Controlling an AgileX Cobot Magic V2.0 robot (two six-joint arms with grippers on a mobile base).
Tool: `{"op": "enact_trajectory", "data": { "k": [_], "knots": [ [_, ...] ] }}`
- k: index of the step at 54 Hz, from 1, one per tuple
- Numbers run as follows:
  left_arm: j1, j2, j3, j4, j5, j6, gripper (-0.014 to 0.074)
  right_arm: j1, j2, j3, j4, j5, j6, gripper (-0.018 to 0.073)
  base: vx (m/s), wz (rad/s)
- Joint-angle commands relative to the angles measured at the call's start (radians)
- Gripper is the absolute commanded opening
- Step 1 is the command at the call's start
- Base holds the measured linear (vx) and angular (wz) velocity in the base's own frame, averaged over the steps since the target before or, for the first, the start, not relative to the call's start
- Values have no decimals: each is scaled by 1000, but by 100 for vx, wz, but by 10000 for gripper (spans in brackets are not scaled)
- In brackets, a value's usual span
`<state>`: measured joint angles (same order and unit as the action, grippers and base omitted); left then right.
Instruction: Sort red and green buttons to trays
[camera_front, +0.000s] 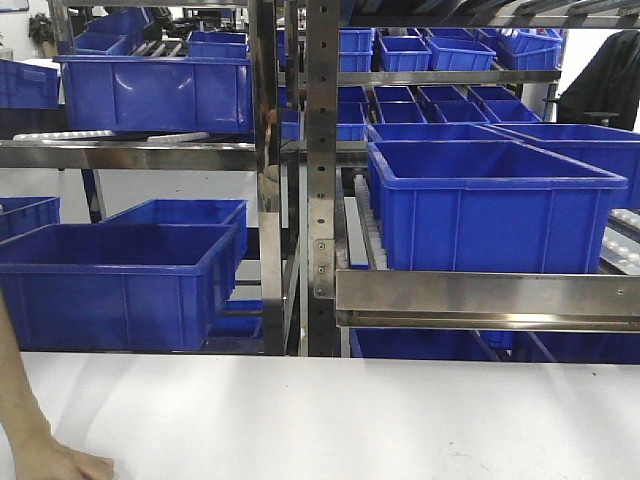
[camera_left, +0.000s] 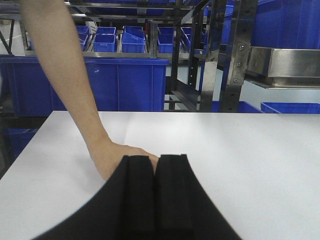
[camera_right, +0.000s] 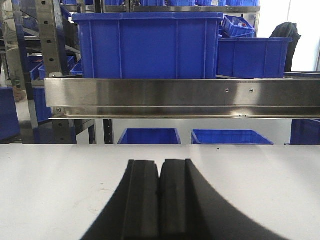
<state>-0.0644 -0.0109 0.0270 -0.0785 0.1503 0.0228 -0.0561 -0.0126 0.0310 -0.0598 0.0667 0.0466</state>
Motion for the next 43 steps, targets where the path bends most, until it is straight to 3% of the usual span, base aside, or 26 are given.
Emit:
{"op": "enact_trajectory", "data": {
  "k": [1, 43],
  "knots": [
    [2, -14, -26, -8, -86, -6, -6, -5, -10, 13, -1, -79, -1, -9, 0, 1],
    [2, -14, -27, 20, -123, 5, -6, -5, -10, 13, -1, -81, -1, -9, 0, 0]
  ]
}}
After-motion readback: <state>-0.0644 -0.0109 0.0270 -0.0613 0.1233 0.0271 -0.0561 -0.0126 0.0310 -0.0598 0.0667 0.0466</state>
